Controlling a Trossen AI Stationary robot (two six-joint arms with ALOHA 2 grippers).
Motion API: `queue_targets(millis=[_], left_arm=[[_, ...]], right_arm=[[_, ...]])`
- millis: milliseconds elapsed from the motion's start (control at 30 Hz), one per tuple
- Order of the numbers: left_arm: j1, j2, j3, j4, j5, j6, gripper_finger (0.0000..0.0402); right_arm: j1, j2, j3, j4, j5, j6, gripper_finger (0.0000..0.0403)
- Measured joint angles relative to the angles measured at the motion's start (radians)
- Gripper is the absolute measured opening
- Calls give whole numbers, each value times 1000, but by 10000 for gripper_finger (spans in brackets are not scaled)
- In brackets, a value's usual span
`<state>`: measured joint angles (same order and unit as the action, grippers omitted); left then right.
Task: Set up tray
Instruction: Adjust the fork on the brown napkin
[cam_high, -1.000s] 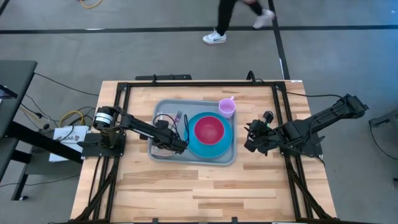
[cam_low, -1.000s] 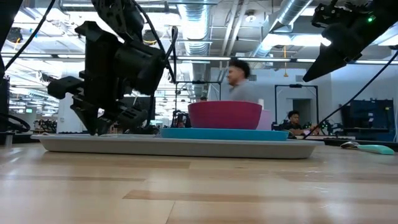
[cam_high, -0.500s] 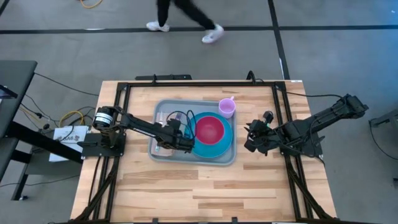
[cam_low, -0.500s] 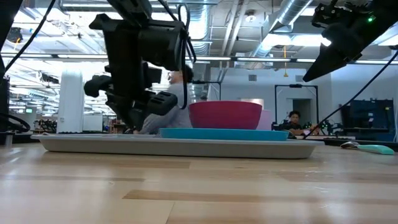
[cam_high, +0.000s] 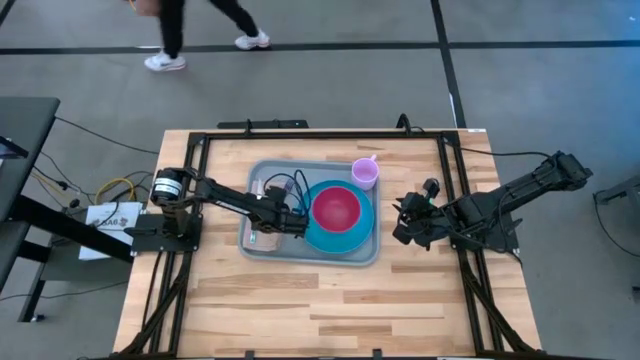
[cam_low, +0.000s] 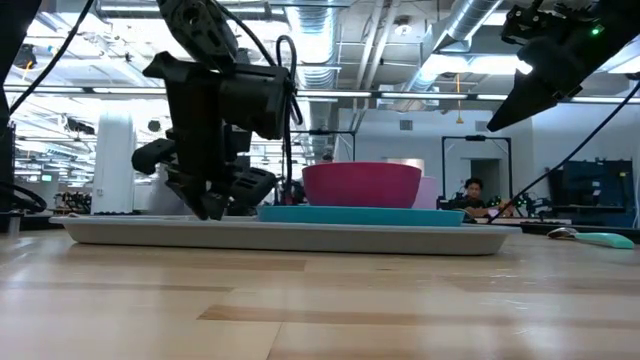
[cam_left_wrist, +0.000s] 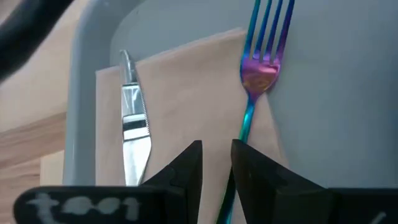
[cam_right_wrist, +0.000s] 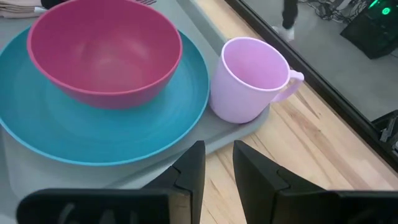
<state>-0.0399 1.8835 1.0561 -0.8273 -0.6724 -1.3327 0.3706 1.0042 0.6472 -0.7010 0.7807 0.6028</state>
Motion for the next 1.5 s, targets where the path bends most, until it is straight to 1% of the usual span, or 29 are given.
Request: queue_targets(millis=[100,533,800,900,1067,1100,1167,1333,1500], left_arm=[[0,0,3,-1,-17,-1,77],[-1,-1,16,12,16,75,77],[-1,-2,-28,150,36,115,77],[0,-3,-39,150,34,100,64],[0,-3,-42,156,25,95,12],[0,-3,-43,159,21,94,7],[0,-2,-43,164,17,84,8],[-7,-2,-40,159,9,-8,4],[-35,1,30,110,-12,-24,2]], right_arm=[[0,0,0,0,0,0,77],[0,0,0,0,0,0,77],[0,0,0,0,0,0,77],[0,0,0,0,0,0,77],[0,0,0,0,0,0,77],[0,0,0,0,1,0,77],[0,0,0,0,1,0,77],[0,0,0,0,1,0,77],[0,0,0,0,1,0,77]])
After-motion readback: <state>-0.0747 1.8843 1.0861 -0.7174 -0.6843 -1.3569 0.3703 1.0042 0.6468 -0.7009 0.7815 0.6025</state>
